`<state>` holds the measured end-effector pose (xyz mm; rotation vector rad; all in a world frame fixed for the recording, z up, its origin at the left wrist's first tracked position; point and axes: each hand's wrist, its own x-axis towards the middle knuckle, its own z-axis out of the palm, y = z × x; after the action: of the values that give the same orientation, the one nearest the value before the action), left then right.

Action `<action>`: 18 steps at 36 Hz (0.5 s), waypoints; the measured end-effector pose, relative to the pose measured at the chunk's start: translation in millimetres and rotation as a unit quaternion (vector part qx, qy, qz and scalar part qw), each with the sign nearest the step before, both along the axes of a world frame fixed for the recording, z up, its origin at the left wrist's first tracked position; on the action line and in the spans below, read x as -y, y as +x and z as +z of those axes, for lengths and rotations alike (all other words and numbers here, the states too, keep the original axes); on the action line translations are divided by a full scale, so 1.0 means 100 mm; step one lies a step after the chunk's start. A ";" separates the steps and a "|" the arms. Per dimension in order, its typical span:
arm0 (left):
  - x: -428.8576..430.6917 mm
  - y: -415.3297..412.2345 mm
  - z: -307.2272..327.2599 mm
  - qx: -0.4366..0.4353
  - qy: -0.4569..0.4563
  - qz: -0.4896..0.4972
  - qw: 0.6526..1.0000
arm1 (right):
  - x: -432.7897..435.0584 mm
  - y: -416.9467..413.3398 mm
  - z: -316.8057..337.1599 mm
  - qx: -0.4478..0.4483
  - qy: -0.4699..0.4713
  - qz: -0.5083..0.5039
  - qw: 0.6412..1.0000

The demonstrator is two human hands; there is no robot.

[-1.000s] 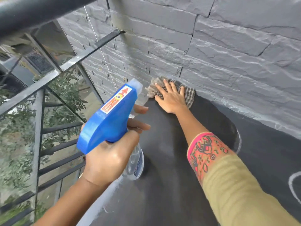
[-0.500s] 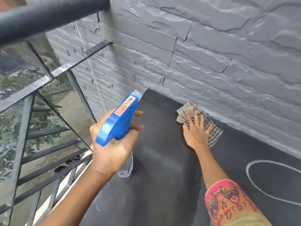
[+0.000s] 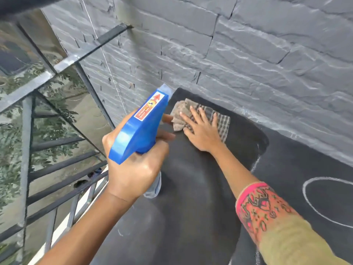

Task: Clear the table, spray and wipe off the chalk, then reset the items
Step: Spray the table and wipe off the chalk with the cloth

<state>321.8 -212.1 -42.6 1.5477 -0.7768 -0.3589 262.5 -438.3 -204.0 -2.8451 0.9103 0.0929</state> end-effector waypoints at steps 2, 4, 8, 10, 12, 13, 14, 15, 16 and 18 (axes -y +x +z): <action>0.00 0.00 0.00 -0.001 -0.003 -0.002 1.000 | 0.21 0.32 0.01 0.001 0.026 -0.045 0.999; 0.01 0.00 -0.01 -0.003 -0.006 0.004 1.000 | 0.28 0.59 0.00 -0.003 0.044 -0.078 0.996; 0.00 0.01 -0.02 0.006 0.000 0.022 1.000 | 0.10 0.82 0.00 -0.009 0.027 -0.072 0.997; 0.00 0.01 -0.01 0.001 0.001 0.024 1.000 | -0.08 0.72 -0.01 -0.008 0.011 -0.007 1.000; 0.00 0.01 0.00 0.007 0.005 0.022 1.000 | -0.32 0.53 -0.02 0.031 0.008 0.086 0.996; 0.01 0.01 0.01 0.012 0.007 0.018 1.000 | -0.45 0.39 -0.03 0.060 0.014 0.129 0.990; 0.01 0.01 0.01 0.013 0.006 0.014 1.000 | -0.55 0.25 -0.06 0.079 0.014 0.162 0.983; 0.00 0.01 0.00 0.010 0.004 0.012 1.000 | -0.61 0.11 -0.08 0.075 0.004 0.184 0.980; 0.01 0.01 0.00 0.001 0.001 0.010 1.000 | -0.61 -0.02 -0.12 0.051 -0.011 0.189 0.981; -0.01 0.00 0.00 -0.018 -0.005 0.007 1.000 | -0.44 -0.28 -0.12 0.016 -0.020 0.155 0.988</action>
<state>321.3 -211.4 -42.1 1.5329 -0.7377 -0.3709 235.0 -394.8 -216.2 -2.9922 0.4616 0.0633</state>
